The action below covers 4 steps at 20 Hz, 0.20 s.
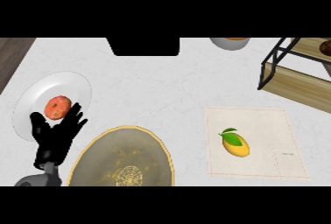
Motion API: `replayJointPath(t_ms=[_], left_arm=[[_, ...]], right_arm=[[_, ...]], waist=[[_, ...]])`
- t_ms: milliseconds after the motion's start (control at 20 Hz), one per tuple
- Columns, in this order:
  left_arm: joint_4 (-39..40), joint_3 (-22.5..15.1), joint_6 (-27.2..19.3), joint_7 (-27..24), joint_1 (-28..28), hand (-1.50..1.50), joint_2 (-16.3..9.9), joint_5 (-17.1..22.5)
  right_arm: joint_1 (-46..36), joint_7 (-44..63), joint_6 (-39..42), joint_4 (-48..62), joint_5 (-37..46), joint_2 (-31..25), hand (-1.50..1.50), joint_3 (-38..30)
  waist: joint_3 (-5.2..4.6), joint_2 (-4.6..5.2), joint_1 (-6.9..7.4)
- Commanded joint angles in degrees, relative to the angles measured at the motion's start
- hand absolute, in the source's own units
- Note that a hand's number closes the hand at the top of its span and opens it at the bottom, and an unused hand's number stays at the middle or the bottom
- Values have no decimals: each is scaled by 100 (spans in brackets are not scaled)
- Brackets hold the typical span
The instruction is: Pick the sweet potato from the placemat and place it in the tiered shelf
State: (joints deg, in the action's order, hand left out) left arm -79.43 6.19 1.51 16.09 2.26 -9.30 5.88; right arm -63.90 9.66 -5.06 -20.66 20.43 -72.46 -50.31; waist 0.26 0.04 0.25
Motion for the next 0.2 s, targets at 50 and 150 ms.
replayJointPath(t_ms=[50, 150], left_arm=[[-233, -47, -22, 394, -106, 0, 15, 42], [176, 0, -188, 235, 199, 0, 109, -55]], right_arm=[[813, -425, 845, 380, -513, -600, -150, -519], [908, -476, 870, 467, -578, -721, -150, -550]], waist=[[-7, 1, -40], [-11, 28, -24]])
